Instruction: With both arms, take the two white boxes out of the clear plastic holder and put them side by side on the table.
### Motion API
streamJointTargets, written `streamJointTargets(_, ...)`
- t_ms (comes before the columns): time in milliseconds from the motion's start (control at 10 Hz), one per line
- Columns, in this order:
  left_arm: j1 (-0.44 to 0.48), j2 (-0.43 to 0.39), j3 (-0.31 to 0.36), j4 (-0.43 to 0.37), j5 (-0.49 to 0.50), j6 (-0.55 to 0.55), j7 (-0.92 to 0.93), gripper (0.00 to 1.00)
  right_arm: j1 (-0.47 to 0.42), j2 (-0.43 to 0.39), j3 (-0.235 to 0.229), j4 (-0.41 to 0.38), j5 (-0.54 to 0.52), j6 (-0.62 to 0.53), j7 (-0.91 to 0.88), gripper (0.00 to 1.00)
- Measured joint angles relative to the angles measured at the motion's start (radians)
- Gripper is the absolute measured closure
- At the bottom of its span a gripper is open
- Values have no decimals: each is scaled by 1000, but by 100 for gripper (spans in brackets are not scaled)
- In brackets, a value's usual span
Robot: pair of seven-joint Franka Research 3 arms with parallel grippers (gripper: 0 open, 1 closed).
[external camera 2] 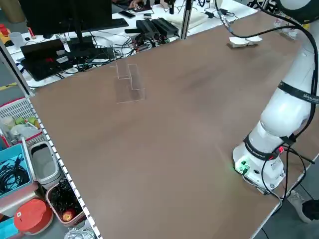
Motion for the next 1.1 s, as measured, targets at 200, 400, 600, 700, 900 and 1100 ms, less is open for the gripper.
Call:
streamJointTargets(200,0,0,0,0,0,0,0,0,-32,0,0,49,-1,-54,-163,0)
streamJointTargets(400,-1,0,0,0,0,0,0,0,-49,-1,0,131,-4,-146,-229,0)
streamJointTargets(600,-1,0,0,0,0,0,0,0,-49,-2,2,199,-45,-201,-292,0)
streamJointTargets(700,0,0,0,0,0,0,0,0,-50,-2,2,230,-67,-231,-330,0)
streamJointTargets(900,1,0,1,0,0,0,0,0,-55,-2,2,338,-80,-354,-399,0)
streamJointTargets(1100,0,0,0,0,0,0,0,0,-59,-1,1,404,-81,-448,-413,0)
